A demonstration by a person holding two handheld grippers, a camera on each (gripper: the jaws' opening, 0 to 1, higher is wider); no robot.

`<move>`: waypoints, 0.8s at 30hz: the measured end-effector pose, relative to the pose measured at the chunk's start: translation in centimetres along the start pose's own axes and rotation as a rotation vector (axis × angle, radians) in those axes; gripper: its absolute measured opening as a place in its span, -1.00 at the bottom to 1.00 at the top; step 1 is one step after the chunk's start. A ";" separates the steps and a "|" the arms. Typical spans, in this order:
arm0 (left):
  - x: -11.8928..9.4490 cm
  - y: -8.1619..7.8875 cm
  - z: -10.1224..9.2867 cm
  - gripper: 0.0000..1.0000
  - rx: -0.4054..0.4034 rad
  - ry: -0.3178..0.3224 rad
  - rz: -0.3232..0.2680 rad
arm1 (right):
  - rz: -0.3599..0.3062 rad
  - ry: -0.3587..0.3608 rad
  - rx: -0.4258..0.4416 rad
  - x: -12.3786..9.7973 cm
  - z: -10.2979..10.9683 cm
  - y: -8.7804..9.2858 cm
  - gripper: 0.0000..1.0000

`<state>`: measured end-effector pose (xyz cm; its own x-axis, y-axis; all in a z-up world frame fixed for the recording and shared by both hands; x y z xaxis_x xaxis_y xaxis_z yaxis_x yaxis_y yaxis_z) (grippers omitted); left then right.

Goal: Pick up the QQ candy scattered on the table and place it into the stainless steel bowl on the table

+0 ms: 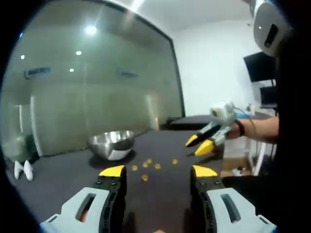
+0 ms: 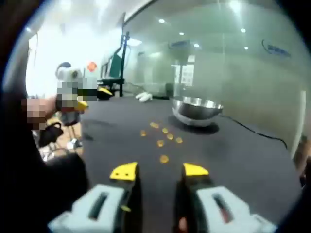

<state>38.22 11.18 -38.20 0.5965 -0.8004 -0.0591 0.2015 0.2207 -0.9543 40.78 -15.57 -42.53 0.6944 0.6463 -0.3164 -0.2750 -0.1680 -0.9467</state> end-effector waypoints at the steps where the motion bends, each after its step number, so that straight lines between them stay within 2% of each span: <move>1: 0.0 0.0 0.0 0.07 -0.001 0.000 0.000 | -0.002 0.000 -0.002 -0.1 0.0 0.0 -0.30; 13: 0.0 -0.1 0.0 0.07 0.006 -0.006 -0.001 | -0.010 -0.001 -0.006 -0.5 -0.3 -0.4 -0.30; 17: 0.4 -0.3 -0.5 0.07 0.021 0.029 0.007 | -0.004 0.011 -0.014 -0.8 -0.4 -0.3 -0.30; 24: 0.4 -0.7 -0.3 0.06 0.030 0.023 -0.004 | -0.014 0.017 -0.012 -1.3 -0.5 -0.4 -0.28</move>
<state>38.08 10.51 -37.62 0.5776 -0.8140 -0.0619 0.2274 0.2333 -0.9454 40.35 -16.72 -41.75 0.7097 0.6356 -0.3039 -0.2570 -0.1682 -0.9517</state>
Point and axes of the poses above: the point that each gripper's makers call its tool centre point, and the gripper's own axes: x roughly forward along the fingers, z roughly to its left, y roughly out of its underside, the point moved 6 cm from there along -x, roughly backward along the fingers, and after that the axes turned 11 degrees about x, right-handed, at the moved point
